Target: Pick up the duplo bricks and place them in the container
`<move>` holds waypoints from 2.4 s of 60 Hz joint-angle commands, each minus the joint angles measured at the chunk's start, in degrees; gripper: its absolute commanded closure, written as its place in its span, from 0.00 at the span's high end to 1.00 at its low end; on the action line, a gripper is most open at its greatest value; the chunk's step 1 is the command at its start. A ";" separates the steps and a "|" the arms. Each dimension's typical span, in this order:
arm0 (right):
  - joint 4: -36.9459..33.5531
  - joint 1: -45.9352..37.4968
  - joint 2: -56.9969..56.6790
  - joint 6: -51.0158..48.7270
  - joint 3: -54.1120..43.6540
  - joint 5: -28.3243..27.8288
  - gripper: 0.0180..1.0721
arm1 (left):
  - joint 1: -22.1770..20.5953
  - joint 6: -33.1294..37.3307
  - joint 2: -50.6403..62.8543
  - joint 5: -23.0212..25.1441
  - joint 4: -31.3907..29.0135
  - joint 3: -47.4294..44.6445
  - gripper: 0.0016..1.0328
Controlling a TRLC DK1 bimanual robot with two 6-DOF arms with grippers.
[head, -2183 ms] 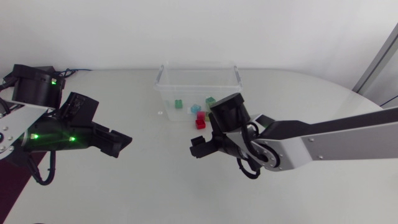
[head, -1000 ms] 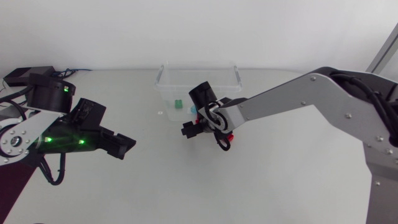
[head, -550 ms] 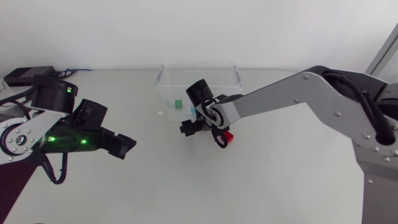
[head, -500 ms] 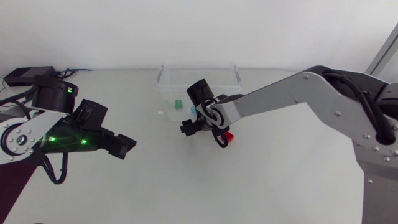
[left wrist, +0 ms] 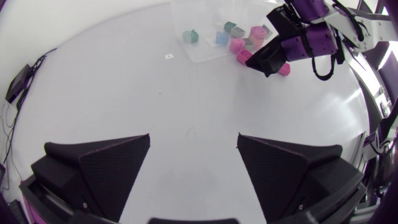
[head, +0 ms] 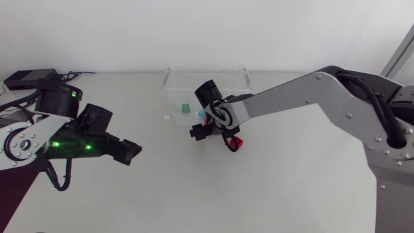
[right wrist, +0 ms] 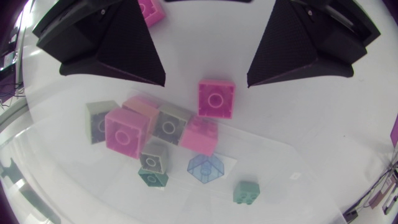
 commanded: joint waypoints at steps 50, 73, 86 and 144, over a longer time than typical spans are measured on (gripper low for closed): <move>-16.15 -0.46 7.03 6.04 14.12 -1.03 0.57 | 0.55 1.36 2.26 1.31 0.32 0.36 0.95; -18.44 -1.16 7.56 5.33 15.53 -3.40 0.59 | 0.90 1.53 3.23 1.49 1.20 0.19 0.95; -21.86 -1.34 9.23 4.81 18.69 -4.19 0.59 | 1.16 1.88 3.84 1.58 1.55 -0.08 0.95; -23.09 -0.63 9.84 0.94 19.83 -4.28 0.58 | 2.83 2.67 3.32 2.63 1.55 -1.31 0.95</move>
